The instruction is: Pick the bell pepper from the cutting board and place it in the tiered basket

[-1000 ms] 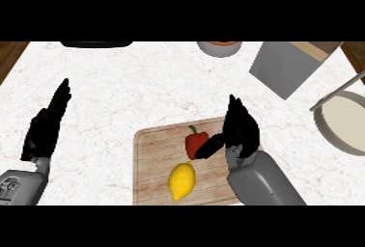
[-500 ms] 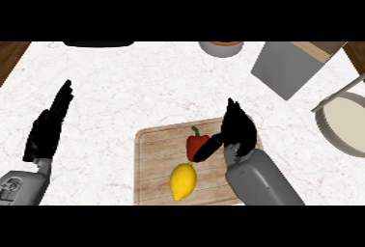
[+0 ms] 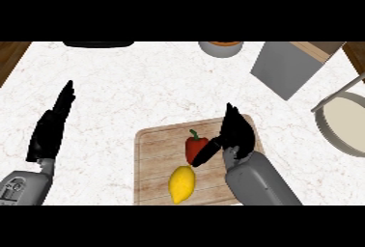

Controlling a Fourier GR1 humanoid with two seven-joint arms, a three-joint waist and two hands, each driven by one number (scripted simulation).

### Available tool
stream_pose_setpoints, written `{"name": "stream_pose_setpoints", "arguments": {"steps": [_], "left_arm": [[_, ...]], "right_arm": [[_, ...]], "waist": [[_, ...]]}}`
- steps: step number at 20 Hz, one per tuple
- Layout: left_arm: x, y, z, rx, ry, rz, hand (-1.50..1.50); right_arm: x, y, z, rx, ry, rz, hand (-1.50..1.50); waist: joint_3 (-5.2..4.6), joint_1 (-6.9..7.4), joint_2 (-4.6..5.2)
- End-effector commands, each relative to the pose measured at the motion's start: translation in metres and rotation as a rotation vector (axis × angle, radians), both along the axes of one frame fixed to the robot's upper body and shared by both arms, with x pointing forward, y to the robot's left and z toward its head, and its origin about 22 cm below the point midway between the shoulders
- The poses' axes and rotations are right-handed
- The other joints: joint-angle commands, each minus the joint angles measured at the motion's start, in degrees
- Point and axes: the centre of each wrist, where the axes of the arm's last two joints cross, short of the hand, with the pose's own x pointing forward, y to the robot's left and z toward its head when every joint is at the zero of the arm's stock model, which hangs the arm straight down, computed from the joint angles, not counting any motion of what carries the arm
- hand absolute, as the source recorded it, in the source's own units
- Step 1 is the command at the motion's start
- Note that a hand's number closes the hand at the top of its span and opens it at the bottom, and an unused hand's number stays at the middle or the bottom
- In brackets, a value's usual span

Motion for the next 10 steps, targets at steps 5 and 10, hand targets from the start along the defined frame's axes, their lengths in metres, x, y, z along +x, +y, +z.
{"name": "stream_pose_setpoints", "arguments": {"steps": [5,10], "left_arm": [[0.002,0.005,0.002,-0.001,-0.006,-0.016,0.0],[0.01,-0.004,0.008,-0.001,-0.001,-0.006,0.0]], "right_arm": [[0.006,0.017,-0.001,-0.023,0.142,-0.165,-1.5],[0.003,0.022,-0.01,0.022,0.168,-0.178,-1.5]], "waist": [[0.04,0.56,0.42],[0.11,0.59,0.55]]}}
